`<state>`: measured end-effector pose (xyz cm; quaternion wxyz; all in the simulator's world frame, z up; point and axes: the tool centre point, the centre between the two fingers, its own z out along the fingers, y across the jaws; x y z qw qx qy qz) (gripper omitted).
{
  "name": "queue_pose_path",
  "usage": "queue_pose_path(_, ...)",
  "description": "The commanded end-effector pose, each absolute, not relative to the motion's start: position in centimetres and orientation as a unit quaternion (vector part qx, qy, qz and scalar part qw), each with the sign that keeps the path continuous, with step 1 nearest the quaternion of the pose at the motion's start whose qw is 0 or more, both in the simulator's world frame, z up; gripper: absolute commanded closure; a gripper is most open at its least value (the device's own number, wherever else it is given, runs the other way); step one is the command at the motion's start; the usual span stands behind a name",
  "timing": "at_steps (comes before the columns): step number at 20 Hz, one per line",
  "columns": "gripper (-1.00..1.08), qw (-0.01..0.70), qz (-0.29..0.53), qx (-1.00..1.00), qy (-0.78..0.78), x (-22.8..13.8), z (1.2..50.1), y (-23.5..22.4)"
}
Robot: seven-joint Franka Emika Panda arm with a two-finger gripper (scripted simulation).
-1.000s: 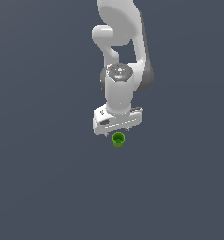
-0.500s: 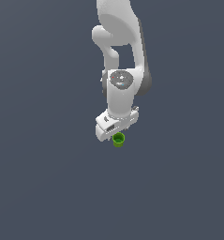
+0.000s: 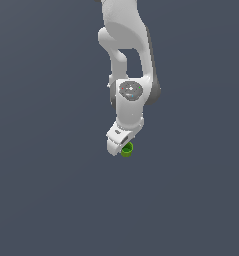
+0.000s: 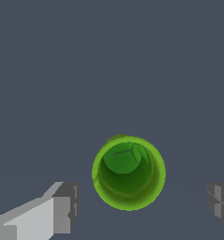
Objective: Pick up the object and move it to a goal position.
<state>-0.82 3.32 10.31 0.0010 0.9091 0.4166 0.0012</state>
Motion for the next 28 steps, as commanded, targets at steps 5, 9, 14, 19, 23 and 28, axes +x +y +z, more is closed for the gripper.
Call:
queue_pose_path(5, -0.92, 0.0, 0.0, 0.885, 0.465, -1.1, 9.5, 3.5)
queue_pose_path(9, -0.92, 0.0, 0.0, 0.878, 0.478, -1.2, 9.3, 3.6)
queue_pose_path(14, -0.92, 0.0, 0.0, 0.878, 0.479, -1.2, 9.2, 3.6)
queue_pose_path(19, -0.92, 0.0, 0.0, 0.877, 0.48, -1.2, 7.9, 3.6)
queue_pose_path(23, -0.92, 0.0, 0.0, 0.877, 0.481, -1.3, 5.8, 3.6)
queue_pose_path(28, -0.92, 0.0, 0.0, 0.876, 0.481, -1.3, 4.3, 3.6)
